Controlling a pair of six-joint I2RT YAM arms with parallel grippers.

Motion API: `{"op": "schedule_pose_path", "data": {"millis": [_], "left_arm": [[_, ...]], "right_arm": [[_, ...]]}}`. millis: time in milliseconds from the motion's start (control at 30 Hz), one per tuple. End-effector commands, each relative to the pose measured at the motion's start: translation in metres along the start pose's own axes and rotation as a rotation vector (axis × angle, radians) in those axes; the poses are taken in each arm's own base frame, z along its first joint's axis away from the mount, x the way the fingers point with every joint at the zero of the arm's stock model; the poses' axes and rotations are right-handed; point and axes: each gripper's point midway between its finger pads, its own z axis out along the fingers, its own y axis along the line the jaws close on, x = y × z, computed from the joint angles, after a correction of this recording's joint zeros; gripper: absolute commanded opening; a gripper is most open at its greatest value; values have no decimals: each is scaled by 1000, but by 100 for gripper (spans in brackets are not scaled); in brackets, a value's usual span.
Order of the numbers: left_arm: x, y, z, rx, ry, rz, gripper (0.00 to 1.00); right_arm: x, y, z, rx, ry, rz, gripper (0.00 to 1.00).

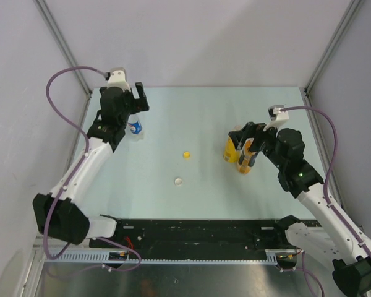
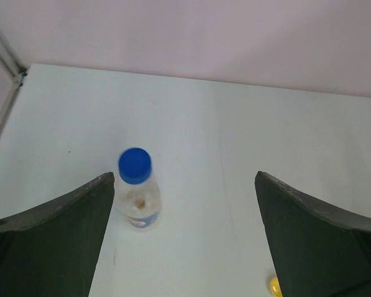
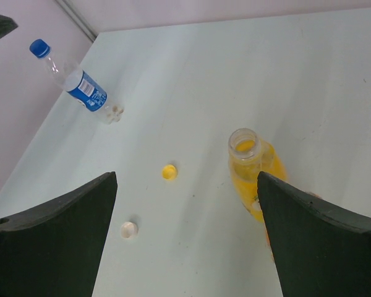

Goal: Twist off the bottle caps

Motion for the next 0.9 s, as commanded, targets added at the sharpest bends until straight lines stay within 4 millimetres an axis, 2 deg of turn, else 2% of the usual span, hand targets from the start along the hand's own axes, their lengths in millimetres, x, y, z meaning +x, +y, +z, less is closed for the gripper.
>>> {"op": "schedule_pose_path", "data": {"millis": [0, 67, 233, 367, 467, 500, 633, 767, 867], "left_arm": [[-5, 37, 26, -126, 14, 15, 99], [2, 45, 39, -148, 38, 14, 98], [35, 58, 70, -193, 123, 36, 96], [58, 61, 88, -195, 181, 63, 88], [69, 60, 96, -176, 209, 84, 62], [72, 60, 97, -174, 216, 87, 58], [71, 57, 93, -156, 215, 96, 48], [55, 45, 79, -82, 183, 100, 32], [38, 32, 65, -9, 147, 90, 27]], "right_arm": [[-24, 12, 2, -45, -48, -20, 100], [-24, 12, 4, -51, -42, -20, 99], [-25, 12, 6, -57, -36, -21, 99], [-24, 10, 6, -47, -33, -22, 99], [-23, 9, 5, -43, -28, -19, 99], [-23, 8, 5, -42, -26, -19, 99], [-23, 9, 3, -43, -28, -15, 99], [-25, 12, 2, -56, -32, -14, 99], [-28, 18, 0, -85, -41, -8, 99]]}}
